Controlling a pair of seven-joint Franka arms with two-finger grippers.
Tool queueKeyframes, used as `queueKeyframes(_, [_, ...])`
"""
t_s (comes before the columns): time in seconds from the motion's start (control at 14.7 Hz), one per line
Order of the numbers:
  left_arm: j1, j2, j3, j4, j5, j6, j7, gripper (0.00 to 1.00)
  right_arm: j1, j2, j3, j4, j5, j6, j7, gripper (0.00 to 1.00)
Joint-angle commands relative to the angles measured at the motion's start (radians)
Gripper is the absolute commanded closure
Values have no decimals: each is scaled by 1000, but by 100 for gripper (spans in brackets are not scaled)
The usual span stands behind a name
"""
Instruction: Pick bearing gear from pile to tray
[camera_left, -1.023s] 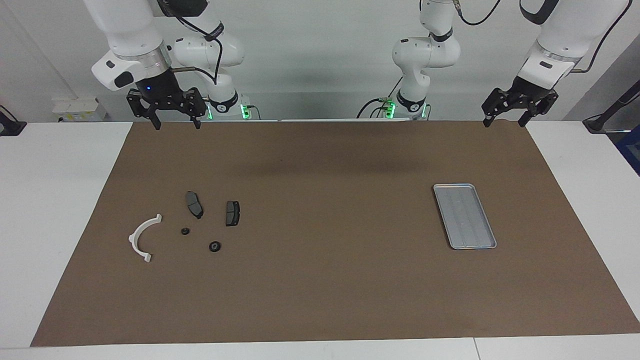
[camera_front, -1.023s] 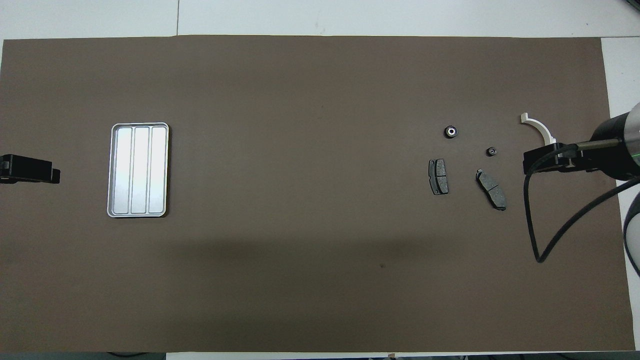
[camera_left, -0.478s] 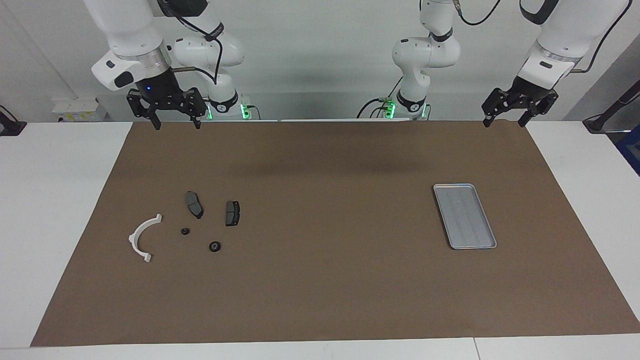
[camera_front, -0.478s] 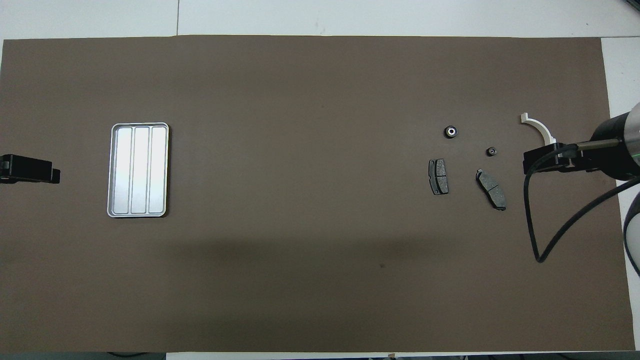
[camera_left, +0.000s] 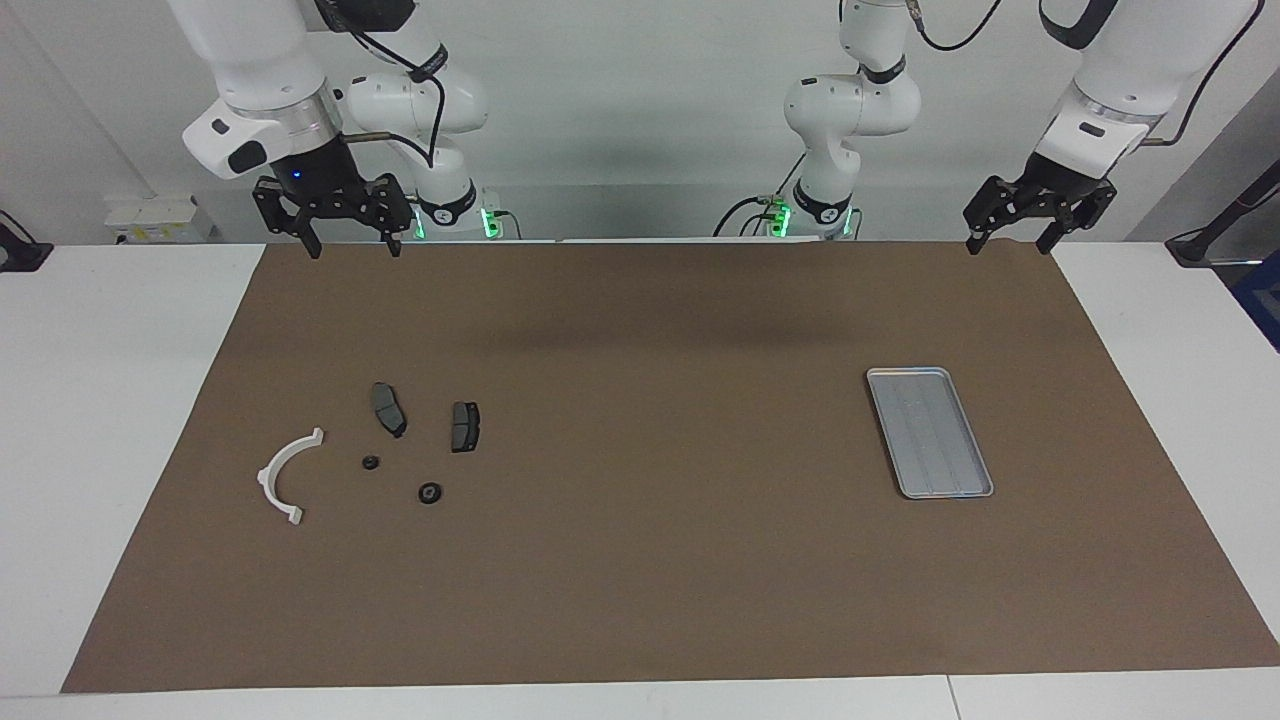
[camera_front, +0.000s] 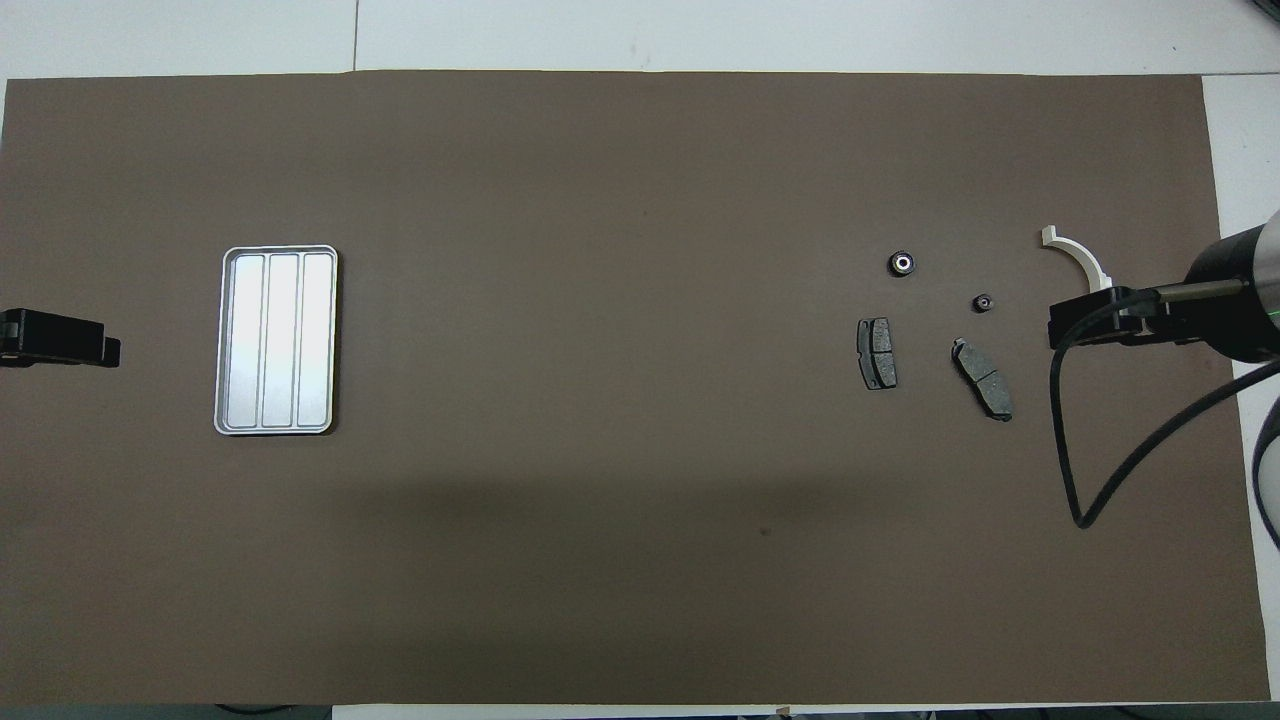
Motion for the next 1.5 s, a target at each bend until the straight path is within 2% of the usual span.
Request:
queueKeyframes(0.0, [3, -13, -2, 1, 1, -15, -1, 0, -12, -23, 2, -13, 37, -7, -8, 0])
queueKeyframes(0.48, [3, -13, -2, 1, 1, -15, -1, 0, -2, -27, 7, -20, 35, -7, -17, 0])
queueKeyframes(1.02, [3, -13, -2, 1, 1, -15, -1, 0, -43, -27, 1, -22, 35, -13, -22, 0])
queueKeyframes(1.23, [5, -13, -2, 1, 1, -15, -1, 0, -42, -27, 1, -23, 35, -13, -106, 0])
queueKeyframes(1.43, [3, -13, -2, 1, 1, -15, -1, 0, -48, -47, -1, -51, 25, -22, -116, 0])
